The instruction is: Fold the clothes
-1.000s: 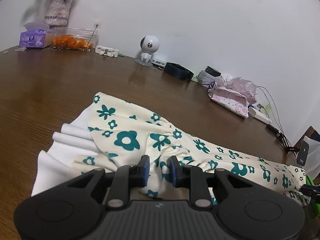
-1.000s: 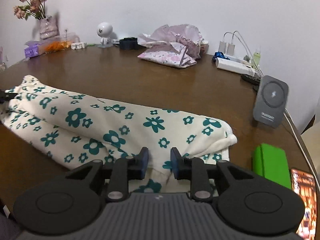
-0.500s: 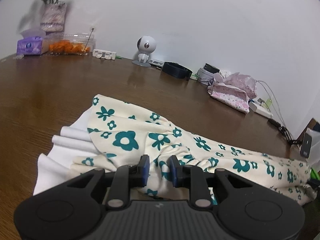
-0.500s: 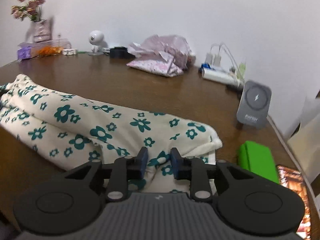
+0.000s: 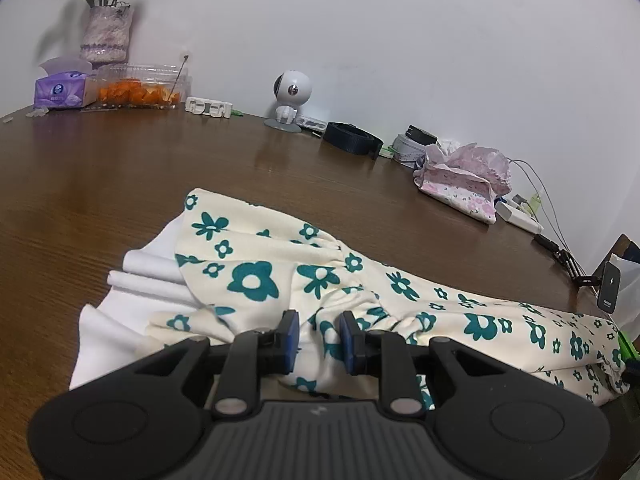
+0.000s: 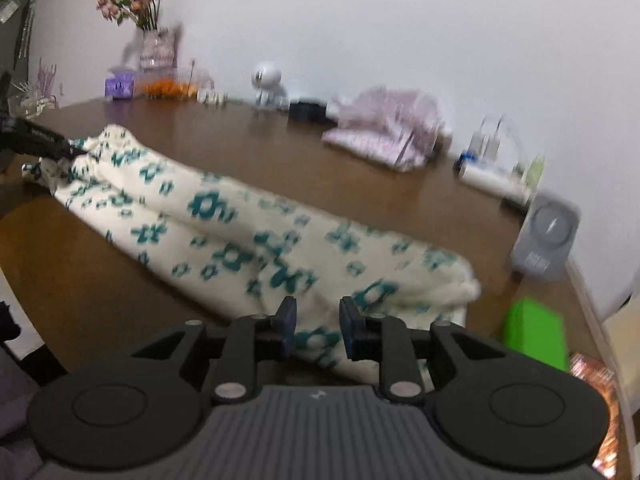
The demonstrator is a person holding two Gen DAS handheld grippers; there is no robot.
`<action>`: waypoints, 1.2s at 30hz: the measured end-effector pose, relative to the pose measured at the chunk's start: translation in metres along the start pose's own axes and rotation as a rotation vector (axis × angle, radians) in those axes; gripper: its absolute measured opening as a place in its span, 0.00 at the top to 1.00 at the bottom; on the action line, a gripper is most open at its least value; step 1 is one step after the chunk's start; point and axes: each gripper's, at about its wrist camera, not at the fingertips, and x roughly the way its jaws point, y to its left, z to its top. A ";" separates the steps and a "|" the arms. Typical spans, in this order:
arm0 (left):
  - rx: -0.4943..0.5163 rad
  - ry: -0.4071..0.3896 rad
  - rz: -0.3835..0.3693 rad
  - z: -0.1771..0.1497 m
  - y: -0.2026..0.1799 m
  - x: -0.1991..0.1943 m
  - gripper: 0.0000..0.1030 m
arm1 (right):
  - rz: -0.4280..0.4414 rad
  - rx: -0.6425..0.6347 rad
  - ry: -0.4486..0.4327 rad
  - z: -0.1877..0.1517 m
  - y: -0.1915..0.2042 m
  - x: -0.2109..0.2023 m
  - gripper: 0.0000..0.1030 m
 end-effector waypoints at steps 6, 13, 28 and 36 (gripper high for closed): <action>-0.004 0.001 -0.008 -0.001 0.000 -0.001 0.80 | -0.029 0.074 -0.021 0.016 -0.008 0.021 0.76; -0.066 0.042 -0.021 0.008 0.002 -0.008 0.80 | -0.043 0.121 0.056 0.004 0.000 0.036 0.77; 0.418 0.221 -0.085 0.101 -0.038 0.078 0.47 | -0.021 0.168 0.036 0.022 0.001 0.019 0.77; 0.464 0.281 -0.100 0.067 -0.020 0.080 0.50 | -0.014 0.235 0.157 0.027 0.007 0.048 0.78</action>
